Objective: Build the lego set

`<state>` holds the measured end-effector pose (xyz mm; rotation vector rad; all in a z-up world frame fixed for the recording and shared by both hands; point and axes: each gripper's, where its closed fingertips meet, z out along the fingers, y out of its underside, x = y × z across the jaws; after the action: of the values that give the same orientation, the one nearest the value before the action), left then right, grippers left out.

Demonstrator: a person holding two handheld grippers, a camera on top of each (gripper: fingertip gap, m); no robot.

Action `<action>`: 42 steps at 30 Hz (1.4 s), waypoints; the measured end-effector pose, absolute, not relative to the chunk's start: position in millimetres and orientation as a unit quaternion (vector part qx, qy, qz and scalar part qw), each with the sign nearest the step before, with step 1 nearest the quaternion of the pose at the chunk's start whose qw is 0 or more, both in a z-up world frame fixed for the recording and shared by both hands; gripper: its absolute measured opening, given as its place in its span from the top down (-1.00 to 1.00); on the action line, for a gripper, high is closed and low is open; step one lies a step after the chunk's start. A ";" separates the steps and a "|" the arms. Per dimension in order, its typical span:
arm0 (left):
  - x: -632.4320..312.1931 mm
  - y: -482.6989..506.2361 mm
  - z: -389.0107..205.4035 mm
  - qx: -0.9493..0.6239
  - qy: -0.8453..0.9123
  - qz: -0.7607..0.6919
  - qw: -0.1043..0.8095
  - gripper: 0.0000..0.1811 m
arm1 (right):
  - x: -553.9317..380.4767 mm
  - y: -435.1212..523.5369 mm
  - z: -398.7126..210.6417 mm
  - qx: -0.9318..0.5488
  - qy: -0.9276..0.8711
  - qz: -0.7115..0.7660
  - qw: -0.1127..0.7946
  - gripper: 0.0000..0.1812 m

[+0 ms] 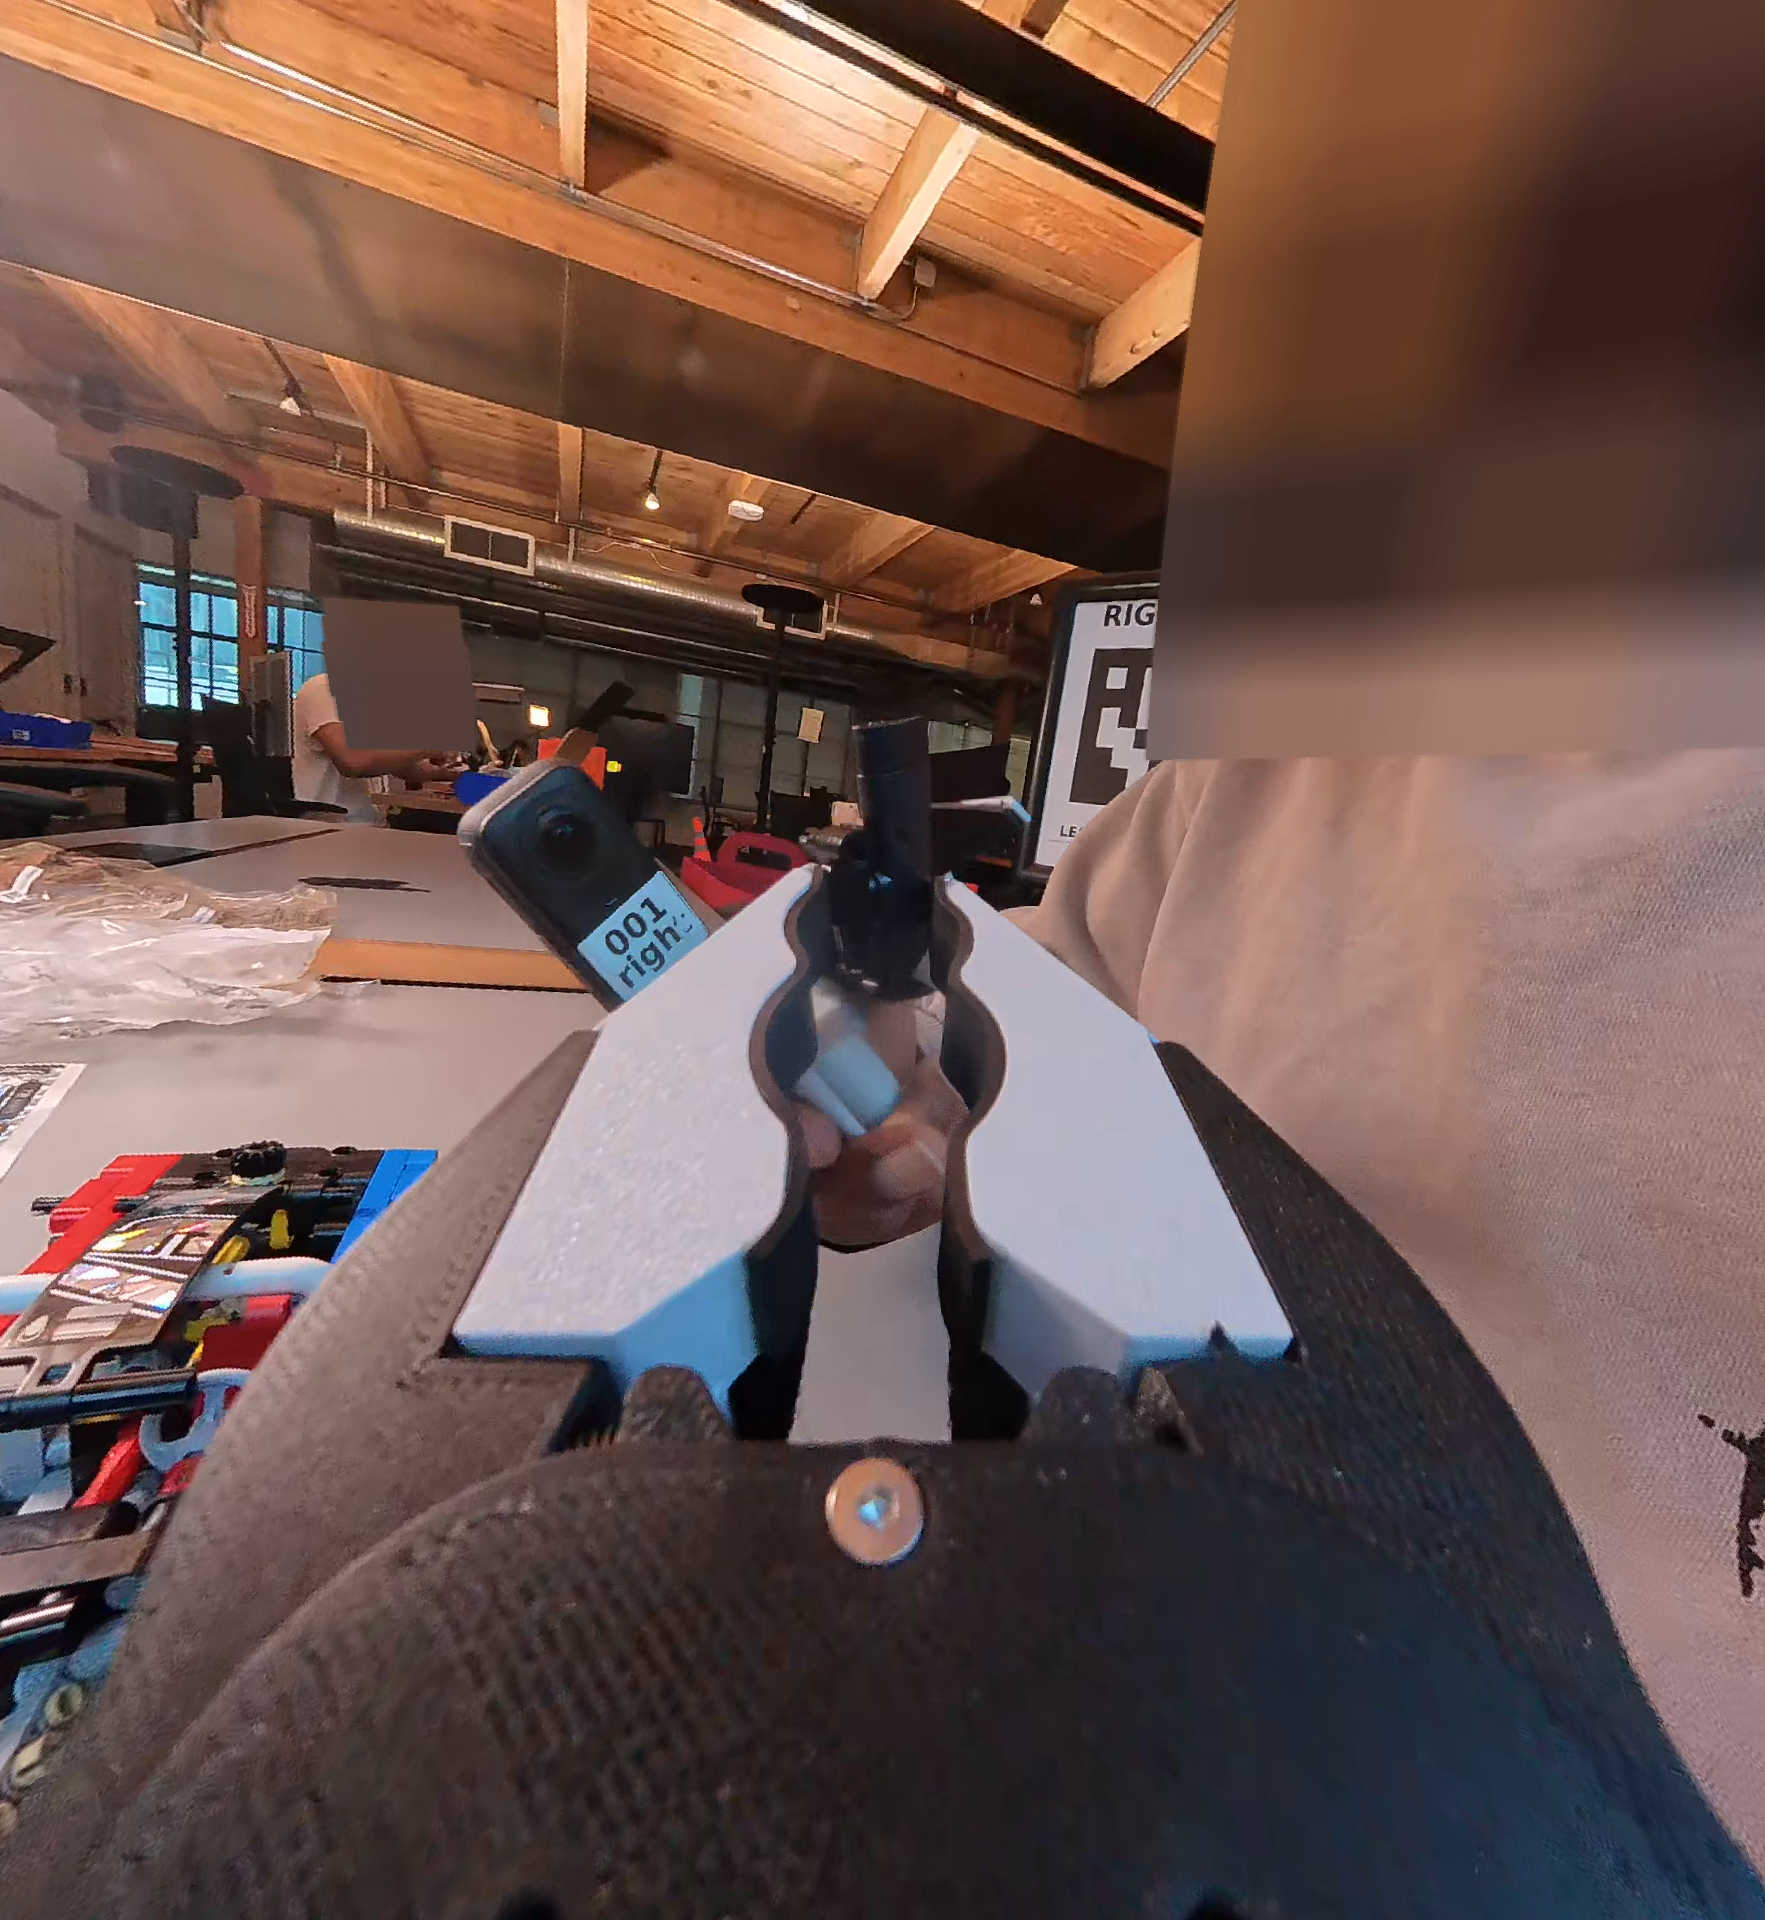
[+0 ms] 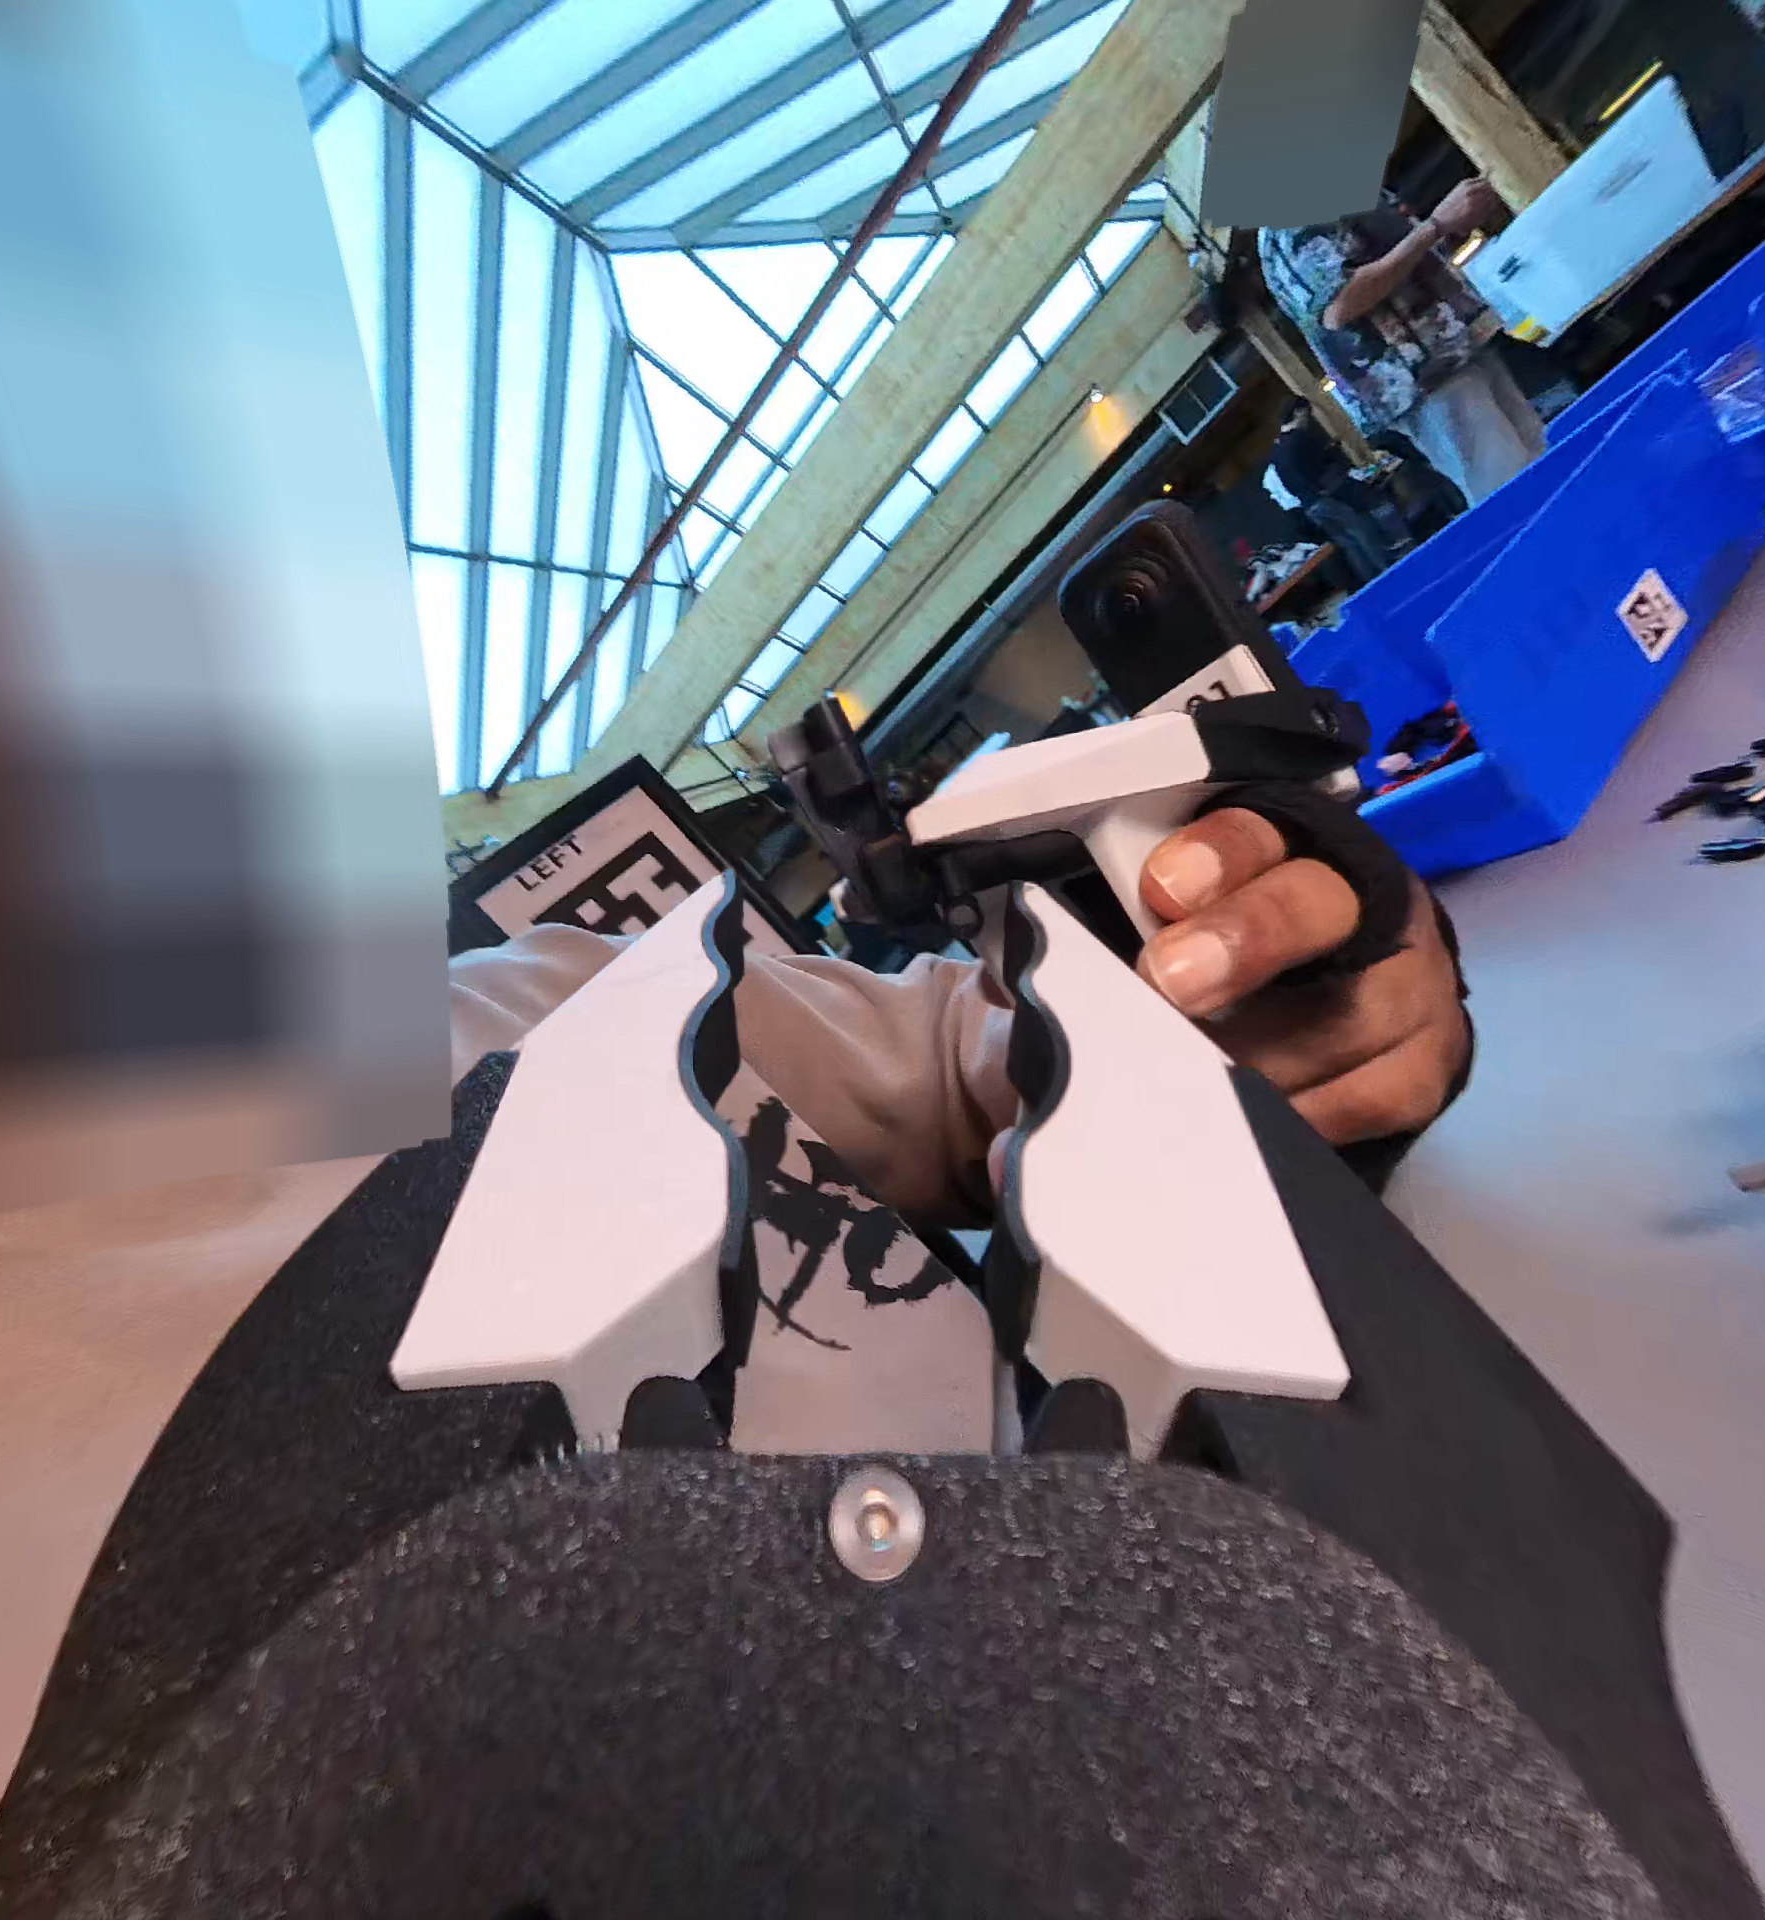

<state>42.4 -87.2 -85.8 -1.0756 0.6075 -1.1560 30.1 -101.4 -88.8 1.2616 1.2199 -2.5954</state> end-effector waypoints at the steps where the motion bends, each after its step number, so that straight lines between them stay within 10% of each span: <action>1: 42.2 -87.3 -86.0 -0.476 0.271 -0.508 0.665 0.82 | 31.7 -100.9 -85.9 0.399 0.380 -0.834 0.013 0.50; 22: 57.1 -84.3 -100.4 -0.514 0.352 -0.355 0.697 0.83 | 39.4 -92.3 -104.9 0.445 0.353 -0.820 0.073 0.78; 33: 57.0 -50.6 -148.3 -0.646 0.356 -0.221 0.638 0.75 | 36.7 -57.9 -151.4 0.544 0.542 -0.615 -0.176 0.79; 42: 53.9 -44.8 -155.7 -0.657 0.385 -0.134 0.635 0.77 | 45.8 -49.3 -149.5 0.548 0.559 -0.600 -0.163 0.69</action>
<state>53.9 -44.8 -155.7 -1.5015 0.8789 -0.3059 45.8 -49.3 -149.5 1.9270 1.9656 -2.1113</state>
